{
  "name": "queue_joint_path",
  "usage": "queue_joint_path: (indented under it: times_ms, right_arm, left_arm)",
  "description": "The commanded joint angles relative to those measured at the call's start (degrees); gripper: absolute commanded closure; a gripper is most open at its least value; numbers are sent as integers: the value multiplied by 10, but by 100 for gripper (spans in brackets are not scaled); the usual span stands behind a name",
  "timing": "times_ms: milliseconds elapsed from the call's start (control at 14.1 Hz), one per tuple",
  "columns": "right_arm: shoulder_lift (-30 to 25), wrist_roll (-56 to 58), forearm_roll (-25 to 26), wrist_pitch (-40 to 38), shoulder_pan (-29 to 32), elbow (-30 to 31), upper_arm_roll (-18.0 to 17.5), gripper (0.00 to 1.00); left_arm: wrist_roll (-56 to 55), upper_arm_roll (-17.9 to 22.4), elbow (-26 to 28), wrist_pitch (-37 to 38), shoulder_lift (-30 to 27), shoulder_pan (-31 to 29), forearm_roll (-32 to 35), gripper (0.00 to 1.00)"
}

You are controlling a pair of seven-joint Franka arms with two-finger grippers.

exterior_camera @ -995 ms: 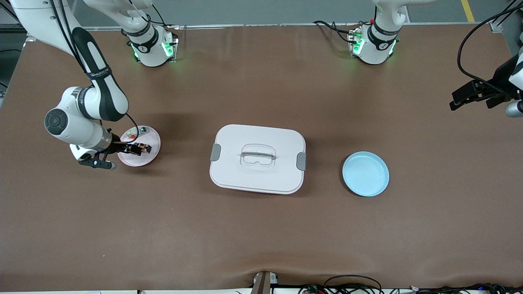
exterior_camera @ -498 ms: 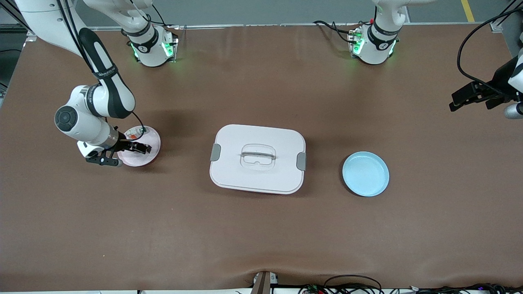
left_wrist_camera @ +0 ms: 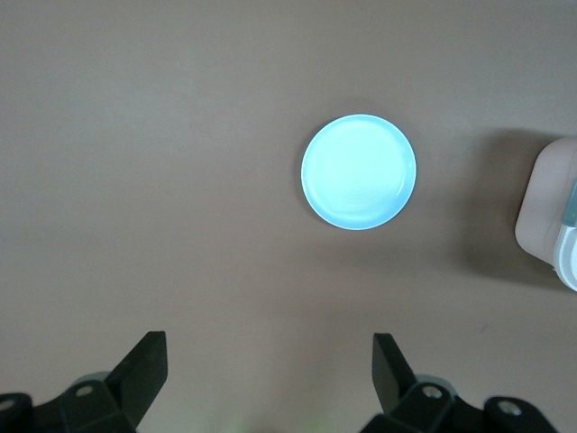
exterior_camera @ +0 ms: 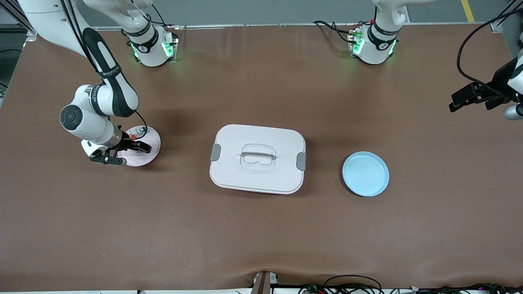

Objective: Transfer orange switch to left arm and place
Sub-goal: 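Close the right gripper on the orange switch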

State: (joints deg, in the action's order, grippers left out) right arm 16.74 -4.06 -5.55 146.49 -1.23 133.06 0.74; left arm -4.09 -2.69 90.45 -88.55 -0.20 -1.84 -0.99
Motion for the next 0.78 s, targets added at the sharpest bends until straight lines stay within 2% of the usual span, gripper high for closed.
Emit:
queue_joint_path:
  times_ms: [0,711]
  right_arm:
    - [-8,-1,-10,12,-5,17,2,0]
    - [23,-2,-10,10,-5,15,2,0]
  left_arm:
    - [8,1,-8,7,4,-2,1,0]
    - [8,1,-8,7,6,-4,1,0]
